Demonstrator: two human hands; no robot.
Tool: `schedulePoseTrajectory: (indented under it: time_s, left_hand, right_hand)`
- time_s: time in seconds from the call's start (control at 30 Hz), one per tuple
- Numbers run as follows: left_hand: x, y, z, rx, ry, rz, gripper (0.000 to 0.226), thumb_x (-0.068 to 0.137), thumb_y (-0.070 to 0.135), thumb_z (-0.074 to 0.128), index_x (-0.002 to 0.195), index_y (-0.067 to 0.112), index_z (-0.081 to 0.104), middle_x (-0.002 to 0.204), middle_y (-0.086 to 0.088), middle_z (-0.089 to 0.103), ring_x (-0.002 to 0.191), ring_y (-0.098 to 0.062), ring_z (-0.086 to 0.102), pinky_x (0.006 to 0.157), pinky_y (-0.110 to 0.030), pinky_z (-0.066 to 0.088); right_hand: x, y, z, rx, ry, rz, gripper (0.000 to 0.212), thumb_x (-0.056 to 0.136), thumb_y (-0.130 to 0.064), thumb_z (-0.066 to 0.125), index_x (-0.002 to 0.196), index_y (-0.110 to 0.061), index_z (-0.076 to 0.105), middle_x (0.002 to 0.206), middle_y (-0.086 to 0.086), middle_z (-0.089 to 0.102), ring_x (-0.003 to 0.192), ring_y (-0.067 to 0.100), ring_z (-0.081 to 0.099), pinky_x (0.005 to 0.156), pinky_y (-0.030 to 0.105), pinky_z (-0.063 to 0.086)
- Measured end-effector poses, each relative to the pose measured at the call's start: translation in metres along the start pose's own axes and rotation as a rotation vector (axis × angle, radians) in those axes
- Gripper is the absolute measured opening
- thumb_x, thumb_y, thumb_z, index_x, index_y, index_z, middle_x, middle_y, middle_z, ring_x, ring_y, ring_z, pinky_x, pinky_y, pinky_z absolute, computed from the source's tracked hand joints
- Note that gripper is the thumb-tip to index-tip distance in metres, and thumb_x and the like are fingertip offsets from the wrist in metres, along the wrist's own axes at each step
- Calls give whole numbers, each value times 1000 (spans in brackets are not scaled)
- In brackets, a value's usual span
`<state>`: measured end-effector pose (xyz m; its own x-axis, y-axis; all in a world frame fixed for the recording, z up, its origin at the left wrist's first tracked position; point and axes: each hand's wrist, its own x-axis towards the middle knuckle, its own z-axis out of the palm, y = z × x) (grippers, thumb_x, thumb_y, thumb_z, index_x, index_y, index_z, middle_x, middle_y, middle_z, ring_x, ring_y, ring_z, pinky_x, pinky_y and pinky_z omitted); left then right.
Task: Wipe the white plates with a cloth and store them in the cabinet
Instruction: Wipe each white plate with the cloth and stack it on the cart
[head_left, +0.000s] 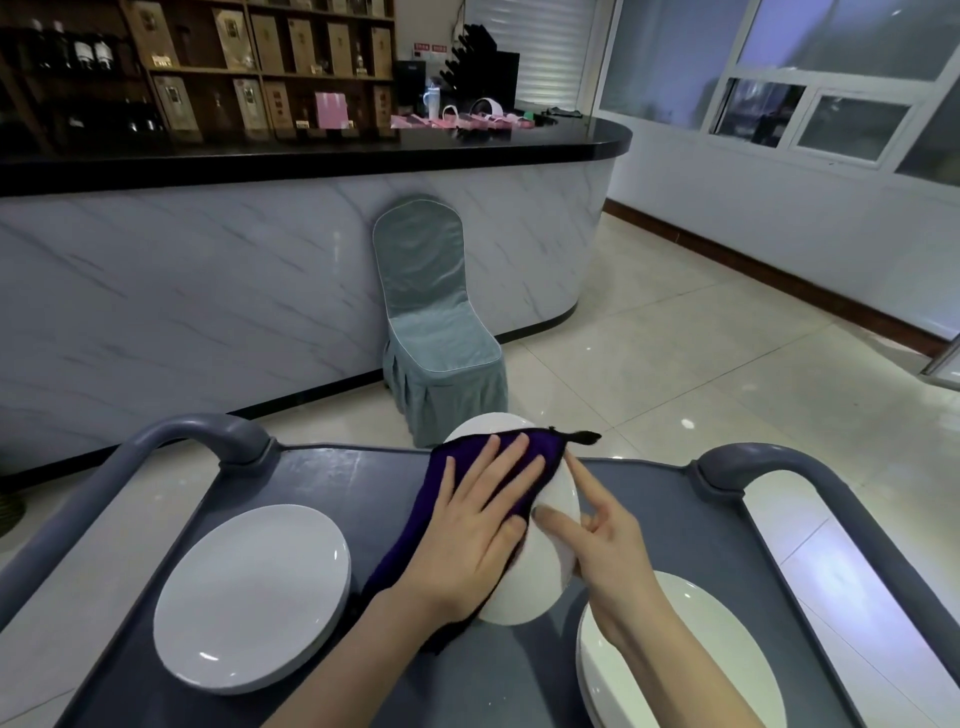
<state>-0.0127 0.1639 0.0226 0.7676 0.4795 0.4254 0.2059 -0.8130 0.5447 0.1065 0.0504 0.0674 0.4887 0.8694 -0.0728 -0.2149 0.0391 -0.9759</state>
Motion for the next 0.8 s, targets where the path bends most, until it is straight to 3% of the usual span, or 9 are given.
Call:
schedulePoseTrajectory:
  time_s: [0.13,0.27,0.43,0.63,0.8]
  left_hand:
    - [13,-23,-4,-264,76,-231,49,102,43,25,150,48,20,159,29,12,149,0,3,122,-49,4]
    - [-5,-41,-2,-423,130,-362,49,99,33,29,144,51,23,157,28,18,148,1,10,123,-44,14]
    - [-19,-32,10,-392,144,-339,53,99,26,30,147,45,21,157,32,12,149,0,1,123,-46,9]
    - [10,-22,-2,-176,2,-121,50,104,33,27,152,45,17,159,29,6,149,0,-5,121,-38,0]
    - [-16,-38,10,-398,207,-295,49,101,29,33,146,49,27,157,28,21,148,-2,12,122,-39,15]
  right_hand:
    - [-5,3,-1,-18,-36,17,60,88,6,65,133,-34,60,116,4,74,103,27,72,77,29,58]
    - [-9,-3,-14,24,-53,41,59,87,0,69,134,-35,60,120,3,72,106,26,71,74,28,58]
    - [-8,-8,-25,34,-74,69,56,89,-3,65,132,-38,60,126,2,69,112,27,68,75,28,57]
    - [-3,-5,-16,17,-81,80,57,87,0,67,131,-37,62,125,4,70,111,28,69,81,33,59]
    - [0,-12,-26,73,-76,93,59,81,-6,74,130,-37,62,122,5,71,103,28,71,68,30,57]
